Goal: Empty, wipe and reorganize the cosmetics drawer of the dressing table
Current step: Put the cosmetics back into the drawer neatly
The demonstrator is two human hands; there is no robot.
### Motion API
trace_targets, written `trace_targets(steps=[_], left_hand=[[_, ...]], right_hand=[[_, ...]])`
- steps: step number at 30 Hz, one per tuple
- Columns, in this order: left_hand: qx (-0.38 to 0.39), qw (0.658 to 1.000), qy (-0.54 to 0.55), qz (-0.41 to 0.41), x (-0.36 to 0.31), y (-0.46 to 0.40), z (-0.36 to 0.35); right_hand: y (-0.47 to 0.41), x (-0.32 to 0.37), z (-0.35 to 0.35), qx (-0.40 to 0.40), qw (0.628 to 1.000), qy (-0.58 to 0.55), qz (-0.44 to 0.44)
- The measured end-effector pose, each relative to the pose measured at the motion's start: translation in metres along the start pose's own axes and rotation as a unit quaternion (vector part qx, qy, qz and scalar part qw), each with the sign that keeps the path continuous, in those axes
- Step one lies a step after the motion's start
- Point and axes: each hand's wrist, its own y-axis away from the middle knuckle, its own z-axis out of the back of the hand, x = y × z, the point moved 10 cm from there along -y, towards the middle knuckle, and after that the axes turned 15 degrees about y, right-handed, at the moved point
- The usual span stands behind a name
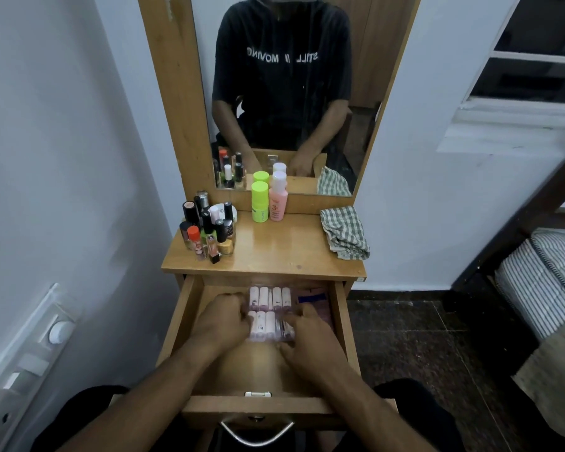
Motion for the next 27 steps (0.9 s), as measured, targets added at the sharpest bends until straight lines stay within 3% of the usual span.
trace_targets(steps=[4, 9, 19, 27], left_hand=[[-0.125, 0.976, -0.08, -0.161, -0.076, 0.022, 0.038], [-0.232, 0.933, -0.029, -0.272, -0.148, 0.016, 0.1], [-0.235, 0.934, -0.132, -0.235, -0.172, -0.077, 0.137], [-0.162, 0.955, -0.176, -0.173, -0.165, -0.116, 0.13]], right_hand=[[-0.002, 0.002, 0.012, -0.052, 0.998, 0.018, 0.012], [-0.001, 0.004, 0.02, -0.092, 0.996, -0.007, 0.019], [-0.055, 0.011, 0.155, -0.292, 0.955, -0.054, 0.013], [-0.108, -0.008, 0.195, -0.323, 0.941, -0.096, -0.038]])
